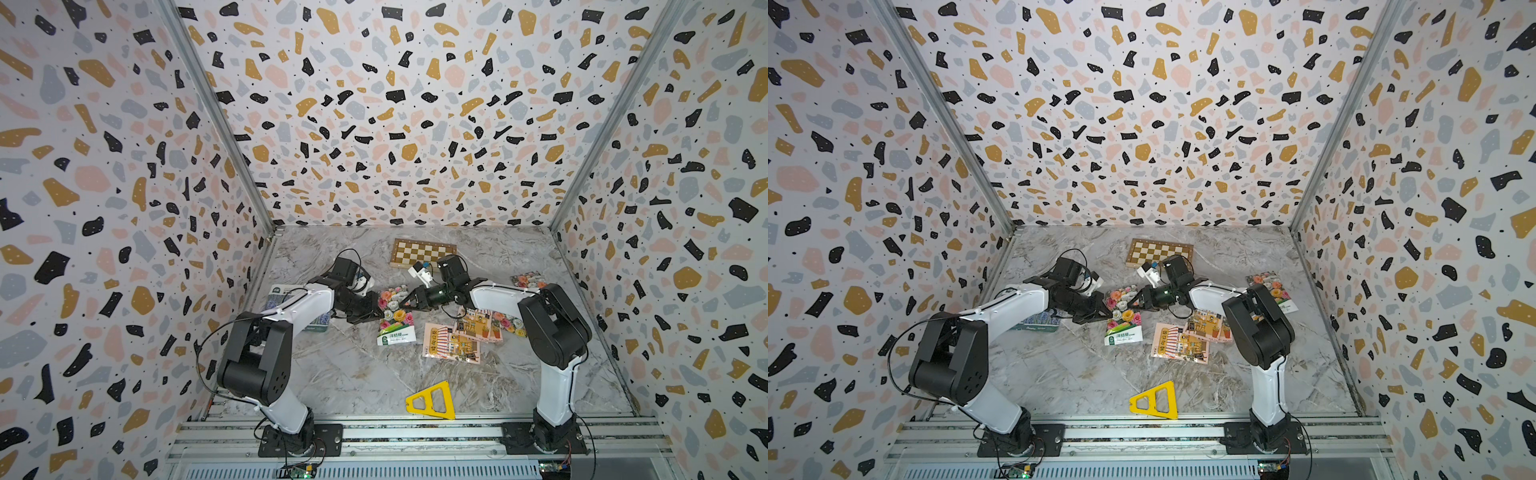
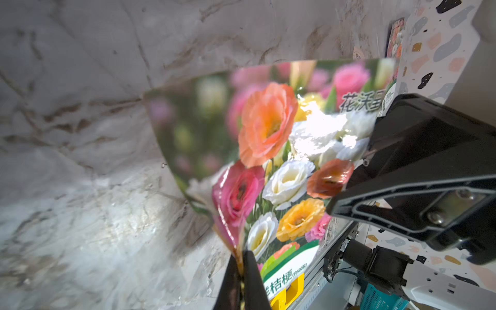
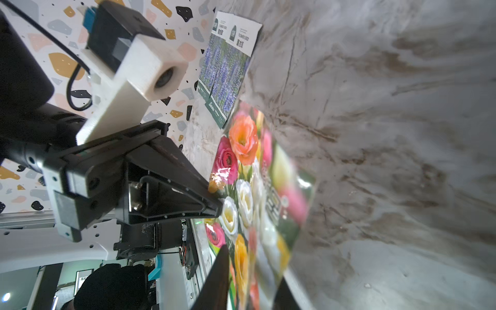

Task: Arrange the seed packets in a row
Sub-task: Pick up the seed packet from the center of the board.

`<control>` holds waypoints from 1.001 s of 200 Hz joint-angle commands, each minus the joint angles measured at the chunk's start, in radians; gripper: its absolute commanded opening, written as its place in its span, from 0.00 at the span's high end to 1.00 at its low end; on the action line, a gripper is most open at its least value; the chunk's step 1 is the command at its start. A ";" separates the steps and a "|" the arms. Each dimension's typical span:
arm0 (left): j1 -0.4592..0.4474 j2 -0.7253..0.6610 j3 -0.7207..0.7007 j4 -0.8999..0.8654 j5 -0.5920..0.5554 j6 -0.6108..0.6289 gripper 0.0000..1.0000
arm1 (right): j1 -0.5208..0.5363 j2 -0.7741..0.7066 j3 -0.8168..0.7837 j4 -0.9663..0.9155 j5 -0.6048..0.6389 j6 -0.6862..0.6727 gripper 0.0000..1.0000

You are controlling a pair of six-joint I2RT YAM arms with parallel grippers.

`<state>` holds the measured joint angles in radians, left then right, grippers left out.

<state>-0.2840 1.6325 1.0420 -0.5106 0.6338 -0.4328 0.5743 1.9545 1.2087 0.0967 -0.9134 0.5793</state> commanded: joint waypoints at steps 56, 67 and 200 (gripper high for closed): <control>0.023 -0.149 0.055 -0.214 -0.256 0.056 0.46 | 0.037 -0.057 -0.002 0.047 0.045 0.056 1.00; 0.039 -0.186 0.061 -0.247 -0.306 0.055 0.39 | 0.055 -0.049 0.010 0.068 0.056 0.088 1.00; 0.295 -0.506 -0.049 -0.254 -0.559 0.110 0.01 | 0.216 0.286 0.407 0.273 0.114 0.505 1.00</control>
<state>0.0013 1.1370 1.0195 -0.7982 0.1383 -0.3504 0.7925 2.2066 1.5372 0.3458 -0.8158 0.9997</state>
